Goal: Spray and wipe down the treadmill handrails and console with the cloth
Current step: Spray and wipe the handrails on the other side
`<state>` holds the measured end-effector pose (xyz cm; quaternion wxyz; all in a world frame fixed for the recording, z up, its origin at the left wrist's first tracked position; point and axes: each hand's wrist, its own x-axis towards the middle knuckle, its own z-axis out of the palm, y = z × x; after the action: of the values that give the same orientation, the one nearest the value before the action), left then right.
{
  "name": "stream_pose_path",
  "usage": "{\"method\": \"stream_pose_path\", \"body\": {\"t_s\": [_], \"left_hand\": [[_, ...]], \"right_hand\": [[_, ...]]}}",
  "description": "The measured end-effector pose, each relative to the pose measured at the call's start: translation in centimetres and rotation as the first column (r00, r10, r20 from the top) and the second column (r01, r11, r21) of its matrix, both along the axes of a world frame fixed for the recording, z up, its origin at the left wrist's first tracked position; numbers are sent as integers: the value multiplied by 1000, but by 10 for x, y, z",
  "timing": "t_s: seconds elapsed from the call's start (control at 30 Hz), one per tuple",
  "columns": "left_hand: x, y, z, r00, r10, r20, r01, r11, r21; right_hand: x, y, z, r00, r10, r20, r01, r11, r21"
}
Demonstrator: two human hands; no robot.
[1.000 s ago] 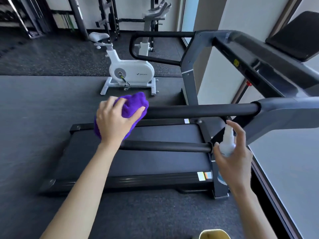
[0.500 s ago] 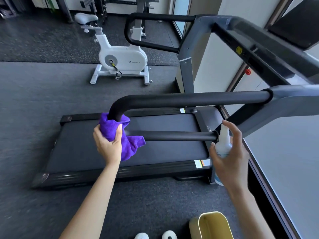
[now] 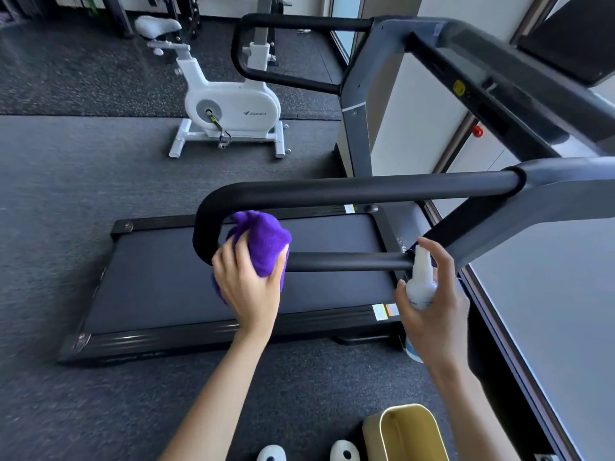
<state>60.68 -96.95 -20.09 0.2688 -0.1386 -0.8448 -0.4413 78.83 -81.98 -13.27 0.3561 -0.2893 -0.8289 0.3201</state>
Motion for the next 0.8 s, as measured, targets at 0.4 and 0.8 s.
{"method": "stream_pose_path", "body": {"t_s": [0.4,0.8], "left_hand": [[-22,88,-16,983,38,180,95,732,-675],[54,217,-33,930,-294,221,361,617,-700]], "right_hand": [[16,59,-3,999,14,44,-11,997,-74],[41,97,-16,995,-14,103,21,998,-66]]}}
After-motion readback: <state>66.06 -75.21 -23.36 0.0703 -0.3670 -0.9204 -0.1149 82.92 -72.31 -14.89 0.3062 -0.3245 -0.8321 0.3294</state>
